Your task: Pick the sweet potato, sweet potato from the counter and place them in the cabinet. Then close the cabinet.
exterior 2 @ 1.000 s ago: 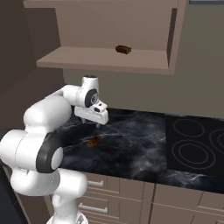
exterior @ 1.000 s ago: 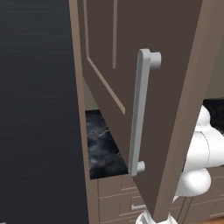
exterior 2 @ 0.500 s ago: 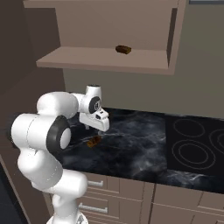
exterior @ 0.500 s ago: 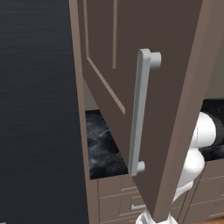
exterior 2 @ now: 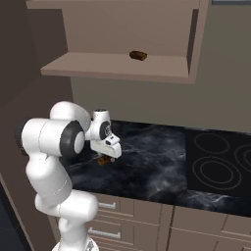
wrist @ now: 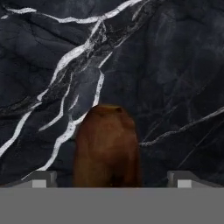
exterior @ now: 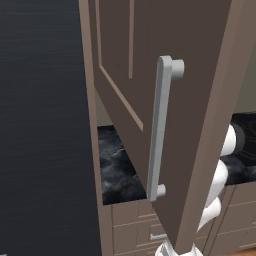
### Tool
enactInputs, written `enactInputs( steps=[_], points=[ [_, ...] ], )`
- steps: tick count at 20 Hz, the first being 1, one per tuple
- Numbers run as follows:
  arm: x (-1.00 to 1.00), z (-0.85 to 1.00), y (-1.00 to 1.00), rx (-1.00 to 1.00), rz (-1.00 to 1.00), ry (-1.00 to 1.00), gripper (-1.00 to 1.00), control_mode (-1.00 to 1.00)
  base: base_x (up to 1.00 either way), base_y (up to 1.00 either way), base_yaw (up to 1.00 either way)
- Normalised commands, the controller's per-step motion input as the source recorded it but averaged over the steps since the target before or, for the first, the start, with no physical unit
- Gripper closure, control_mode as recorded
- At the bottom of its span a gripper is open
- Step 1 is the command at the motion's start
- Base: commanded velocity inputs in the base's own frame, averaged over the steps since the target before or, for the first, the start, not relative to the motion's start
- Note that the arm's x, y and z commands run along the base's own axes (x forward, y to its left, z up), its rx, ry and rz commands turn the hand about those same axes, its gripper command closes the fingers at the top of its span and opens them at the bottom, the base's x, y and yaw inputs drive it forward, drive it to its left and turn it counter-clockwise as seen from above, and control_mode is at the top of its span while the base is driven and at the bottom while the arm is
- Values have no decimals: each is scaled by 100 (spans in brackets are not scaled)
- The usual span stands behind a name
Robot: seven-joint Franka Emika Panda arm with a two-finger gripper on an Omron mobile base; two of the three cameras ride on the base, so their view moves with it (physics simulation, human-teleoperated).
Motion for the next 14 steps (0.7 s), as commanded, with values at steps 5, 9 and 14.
enactInputs(
  steps=[5,9,14],
  points=[
    [2,-59,0,-10,-2,-1,-100,-100,0,0,0],
    [-5,-66,0,-11,-1,-11,100,-100,0,0,0],
    [-64,-73,-41,-4,-7,-30,100,-100,0,0,0]
  ],
)
